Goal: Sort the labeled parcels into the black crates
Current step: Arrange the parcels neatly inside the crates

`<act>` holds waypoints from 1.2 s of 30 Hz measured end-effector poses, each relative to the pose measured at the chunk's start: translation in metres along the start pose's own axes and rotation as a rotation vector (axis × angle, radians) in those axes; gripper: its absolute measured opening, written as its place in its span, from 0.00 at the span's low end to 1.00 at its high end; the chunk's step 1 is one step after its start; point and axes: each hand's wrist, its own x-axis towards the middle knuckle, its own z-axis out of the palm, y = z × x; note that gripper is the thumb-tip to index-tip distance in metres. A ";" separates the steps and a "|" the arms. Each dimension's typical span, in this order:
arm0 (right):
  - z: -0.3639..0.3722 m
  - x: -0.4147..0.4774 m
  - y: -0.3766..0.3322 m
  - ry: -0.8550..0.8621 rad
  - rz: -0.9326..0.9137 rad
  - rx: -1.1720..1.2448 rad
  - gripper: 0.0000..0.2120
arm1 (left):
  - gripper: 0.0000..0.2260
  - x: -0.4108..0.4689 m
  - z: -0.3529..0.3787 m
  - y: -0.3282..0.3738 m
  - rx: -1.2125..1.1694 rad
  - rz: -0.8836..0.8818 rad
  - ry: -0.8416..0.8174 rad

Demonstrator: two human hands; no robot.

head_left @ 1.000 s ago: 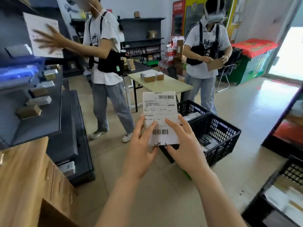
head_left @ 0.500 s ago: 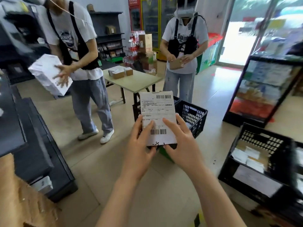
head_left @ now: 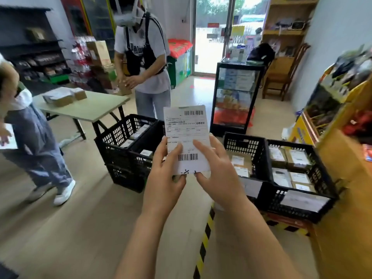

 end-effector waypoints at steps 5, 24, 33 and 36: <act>-0.050 -0.019 0.039 0.106 0.059 -0.025 0.35 | 0.34 0.006 0.052 0.038 -0.045 0.078 -0.046; -0.214 -0.083 0.150 0.137 0.210 0.067 0.30 | 0.27 0.006 0.193 0.161 -0.261 0.069 -0.244; -0.257 -0.101 0.204 0.096 0.338 0.048 0.23 | 0.26 0.011 0.253 0.196 -0.344 -0.056 -0.340; -0.268 -0.103 0.221 0.112 0.365 0.064 0.22 | 0.25 0.013 0.275 0.201 -0.328 -0.045 -0.353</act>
